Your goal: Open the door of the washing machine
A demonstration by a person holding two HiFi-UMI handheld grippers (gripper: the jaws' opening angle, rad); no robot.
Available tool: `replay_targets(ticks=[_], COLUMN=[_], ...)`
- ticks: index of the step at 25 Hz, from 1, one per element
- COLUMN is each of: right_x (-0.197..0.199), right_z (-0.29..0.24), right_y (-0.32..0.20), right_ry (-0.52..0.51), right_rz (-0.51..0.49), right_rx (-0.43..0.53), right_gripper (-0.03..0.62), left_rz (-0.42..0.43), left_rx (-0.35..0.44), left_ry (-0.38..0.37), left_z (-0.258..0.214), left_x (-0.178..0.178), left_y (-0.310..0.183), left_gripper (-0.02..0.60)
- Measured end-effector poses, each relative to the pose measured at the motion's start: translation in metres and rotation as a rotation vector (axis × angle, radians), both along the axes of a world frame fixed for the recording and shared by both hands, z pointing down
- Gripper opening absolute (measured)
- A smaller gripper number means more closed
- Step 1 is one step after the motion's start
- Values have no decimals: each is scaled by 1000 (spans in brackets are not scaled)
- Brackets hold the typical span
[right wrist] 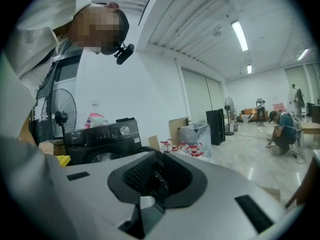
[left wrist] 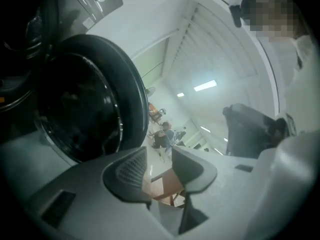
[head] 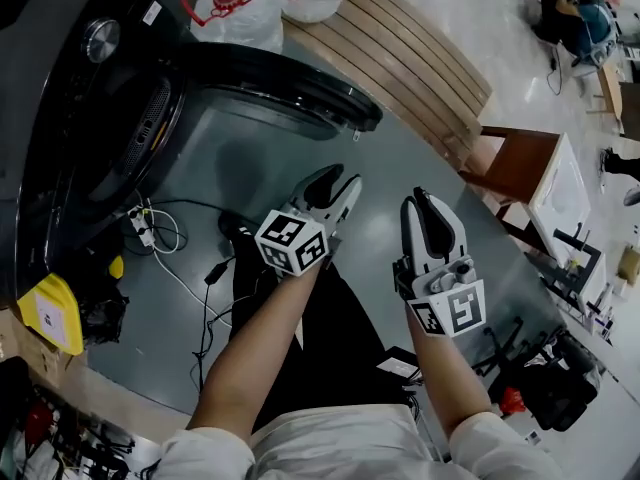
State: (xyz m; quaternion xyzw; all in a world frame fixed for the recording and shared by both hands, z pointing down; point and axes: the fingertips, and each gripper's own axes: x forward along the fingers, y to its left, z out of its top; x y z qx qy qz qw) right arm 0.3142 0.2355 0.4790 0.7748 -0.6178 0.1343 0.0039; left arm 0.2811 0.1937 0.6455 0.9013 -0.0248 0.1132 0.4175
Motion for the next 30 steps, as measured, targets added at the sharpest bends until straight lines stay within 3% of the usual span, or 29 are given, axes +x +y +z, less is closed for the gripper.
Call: replay_targets(ticks=[4,6,8,14,16,19,25,30], right_x=[-12,-23,-41,-90,-104,-101,-119,-158], right_z=[-11,-18,-28,-85,-110,-152,-213,-237], right_y=[-17,-22,-28,-57,-60,-73,-50,-42], right_ry=[-31,-35,-42,13,70,168,204,127], right_rz=[-62,-92,-140,-309,-362,-403,-396,-387], right_rx=[40,43,45,116,118,152,199,182], right_gripper=[72,66,64,64,64,64,60,60], left_rz=[-15,13,18,-168,-234,-346,-506,-536], left_rx=[74,111,178,564,671,810,917,941], left_ry=[23,54,54,-91,-154,-180,-173,-119], left_z=[-26,-51,-83,-200,-244,-312,-399,-425], left_x=[-55,-84,-120,-218,-246,-278,-357,-405], left_y=[-28,-34,-42,-102,-115,-137,-127,-125], left_gripper=[112,40,17,14,12,11,11,12])
